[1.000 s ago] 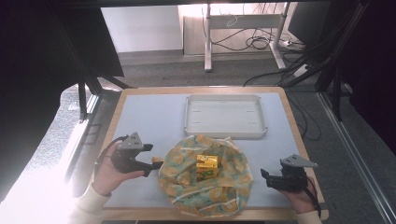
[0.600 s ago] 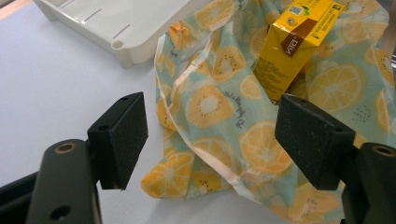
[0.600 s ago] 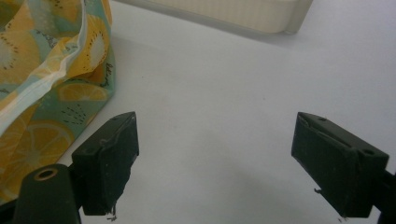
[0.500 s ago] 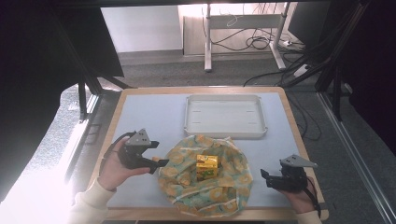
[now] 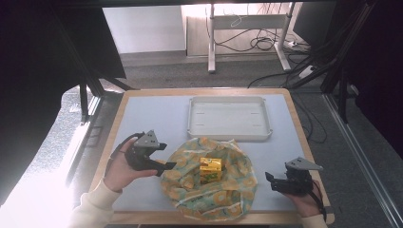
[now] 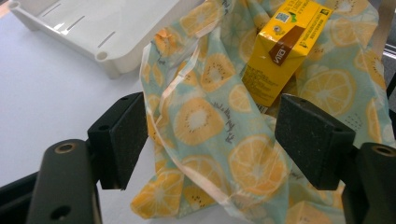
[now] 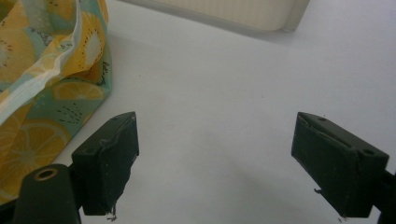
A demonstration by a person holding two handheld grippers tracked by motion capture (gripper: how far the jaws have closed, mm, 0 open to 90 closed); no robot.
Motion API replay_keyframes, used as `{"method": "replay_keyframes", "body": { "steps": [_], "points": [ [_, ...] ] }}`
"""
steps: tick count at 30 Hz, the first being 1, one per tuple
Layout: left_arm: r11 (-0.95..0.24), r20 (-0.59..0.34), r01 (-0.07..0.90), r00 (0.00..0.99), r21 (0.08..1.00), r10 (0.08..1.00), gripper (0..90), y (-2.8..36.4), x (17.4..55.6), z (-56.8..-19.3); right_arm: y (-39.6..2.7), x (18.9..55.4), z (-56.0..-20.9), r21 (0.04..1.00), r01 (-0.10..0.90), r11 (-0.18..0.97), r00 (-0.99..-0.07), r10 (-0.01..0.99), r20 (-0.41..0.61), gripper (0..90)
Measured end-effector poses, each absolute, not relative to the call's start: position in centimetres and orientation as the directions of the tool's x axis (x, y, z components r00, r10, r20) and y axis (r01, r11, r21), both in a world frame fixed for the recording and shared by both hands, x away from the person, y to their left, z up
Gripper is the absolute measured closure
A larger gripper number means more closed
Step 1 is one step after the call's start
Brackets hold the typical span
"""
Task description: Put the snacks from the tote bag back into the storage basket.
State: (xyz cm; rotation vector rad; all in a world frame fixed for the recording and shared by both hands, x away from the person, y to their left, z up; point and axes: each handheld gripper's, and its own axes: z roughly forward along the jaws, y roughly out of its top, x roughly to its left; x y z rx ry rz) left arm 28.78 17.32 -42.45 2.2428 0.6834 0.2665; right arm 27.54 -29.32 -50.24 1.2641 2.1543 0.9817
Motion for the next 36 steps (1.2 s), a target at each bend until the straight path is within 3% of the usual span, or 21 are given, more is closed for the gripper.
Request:
{"method": "replay_keyframes", "body": {
  "steps": [36],
  "points": [
    [-0.635, 0.017, 0.337, 0.875, 0.695, 0.484, 26.1, 14.2, 29.9, -41.4, -29.4, 27.6, -50.3, 0.759, 0.562, 0.328, -0.475, 0.88, -0.029, 15.3]
  ]
}}
